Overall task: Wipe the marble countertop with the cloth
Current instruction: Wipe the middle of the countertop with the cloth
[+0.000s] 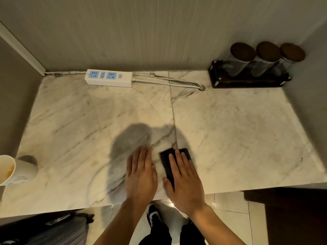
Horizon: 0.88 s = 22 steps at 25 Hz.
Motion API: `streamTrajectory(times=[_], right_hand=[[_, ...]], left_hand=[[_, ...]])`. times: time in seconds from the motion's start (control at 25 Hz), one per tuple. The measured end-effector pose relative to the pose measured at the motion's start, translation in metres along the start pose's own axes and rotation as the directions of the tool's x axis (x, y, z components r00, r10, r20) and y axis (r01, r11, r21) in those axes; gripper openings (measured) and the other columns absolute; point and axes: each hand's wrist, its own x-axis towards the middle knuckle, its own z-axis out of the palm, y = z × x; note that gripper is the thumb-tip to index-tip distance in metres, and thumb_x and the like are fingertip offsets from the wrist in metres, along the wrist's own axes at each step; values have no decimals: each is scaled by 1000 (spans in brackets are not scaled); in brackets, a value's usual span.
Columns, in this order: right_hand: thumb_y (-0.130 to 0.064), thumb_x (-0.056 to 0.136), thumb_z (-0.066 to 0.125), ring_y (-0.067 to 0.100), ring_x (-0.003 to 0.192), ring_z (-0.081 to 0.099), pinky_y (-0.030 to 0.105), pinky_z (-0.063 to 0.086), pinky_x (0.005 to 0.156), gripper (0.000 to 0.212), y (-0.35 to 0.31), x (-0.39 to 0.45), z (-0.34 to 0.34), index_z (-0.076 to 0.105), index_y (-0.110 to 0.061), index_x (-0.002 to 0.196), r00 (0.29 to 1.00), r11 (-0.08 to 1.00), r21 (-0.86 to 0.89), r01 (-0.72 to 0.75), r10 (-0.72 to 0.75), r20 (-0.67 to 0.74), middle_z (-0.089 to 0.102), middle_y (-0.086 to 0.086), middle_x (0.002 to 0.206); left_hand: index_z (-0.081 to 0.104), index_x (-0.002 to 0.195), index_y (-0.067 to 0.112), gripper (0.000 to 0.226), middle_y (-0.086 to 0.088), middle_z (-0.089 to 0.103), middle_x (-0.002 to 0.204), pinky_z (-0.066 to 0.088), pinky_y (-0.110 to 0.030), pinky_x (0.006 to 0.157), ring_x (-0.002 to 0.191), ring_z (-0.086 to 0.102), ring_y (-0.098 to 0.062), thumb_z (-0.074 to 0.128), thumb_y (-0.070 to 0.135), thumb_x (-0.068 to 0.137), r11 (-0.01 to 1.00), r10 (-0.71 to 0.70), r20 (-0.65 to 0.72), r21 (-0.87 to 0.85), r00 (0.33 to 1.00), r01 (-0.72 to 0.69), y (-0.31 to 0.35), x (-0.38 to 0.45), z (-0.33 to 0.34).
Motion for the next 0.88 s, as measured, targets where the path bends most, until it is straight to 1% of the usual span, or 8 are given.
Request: streamTrajectory(times=[0.12, 0.24, 0.36, 0.48, 0.56, 0.72, 0.88], right_hand=[[-46, 94, 38, 20, 148, 7, 37, 12, 117, 72, 23, 1, -9, 11, -14, 152, 993, 993, -45, 105, -102, 59, 13, 7, 160], [-49, 93, 39, 21, 147, 13, 37, 11, 116, 73, 45, 8, -18, 14, -13, 151, 969, 967, -107, 231, -218, 120, 14, 7, 159], [-50, 94, 36, 19, 148, 6, 37, 9, 118, 72, 62, 18, -23, 12, -15, 152, 943, 947, -99, 304, -285, 174, 10, 5, 160], [-48, 95, 37, 19, 148, 6, 39, 12, 120, 70, 73, 31, -27, 13, -14, 152, 927, 934, -97, 344, -322, 193, 11, 6, 160], [-46, 95, 37, 19, 148, 7, 37, 10, 120, 70, 79, 41, -31, 14, -14, 152, 919, 925, -103, 365, -341, 196, 12, 6, 160], [-45, 94, 37, 18, 148, 4, 35, 5, 120, 70, 88, 62, -37, 11, -15, 152, 909, 917, -93, 387, -363, 203, 10, 5, 160], [-45, 94, 35, 17, 148, 3, 36, 6, 120, 70, 94, 82, -40, 10, -16, 152, 905, 914, -90, 395, -371, 208, 8, 4, 160]], left_hand=[[43, 138, 0, 52, -18, 47, 143, 31, -54, 110, 136, 38, -32, 27, 24, 94, 1000, -10, 14, -5, 1000, 10, 11, 0, 6], [44, 137, 0, 52, -19, 48, 142, 31, -53, 110, 134, 40, -33, 28, 23, 94, 1000, -14, 9, -13, 1000, 15, 22, 3, 11], [42, 138, -1, 52, -20, 47, 142, 28, -53, 111, 136, 38, -33, 28, 21, 94, 999, -13, 0, -38, 1000, 13, 30, 8, 17], [40, 138, -2, 52, -21, 45, 144, 30, -54, 111, 137, 36, -34, 27, 22, 94, 998, -19, 12, -53, 1000, 20, 36, 13, 22], [39, 140, -1, 53, -20, 43, 146, 29, -54, 112, 138, 35, -33, 25, 24, 94, 999, -33, 27, -41, 999, 34, 39, 16, 25], [33, 144, 6, 57, -14, 36, 151, 20, -51, 114, 141, 29, -29, 24, 34, 95, 998, -66, 47, 20, 997, 65, 42, 19, 30], [31, 145, 9, 59, -11, 33, 153, 15, -50, 117, 142, 26, -27, 26, 39, 95, 996, -65, 50, 69, 997, 61, 42, 21, 33]])
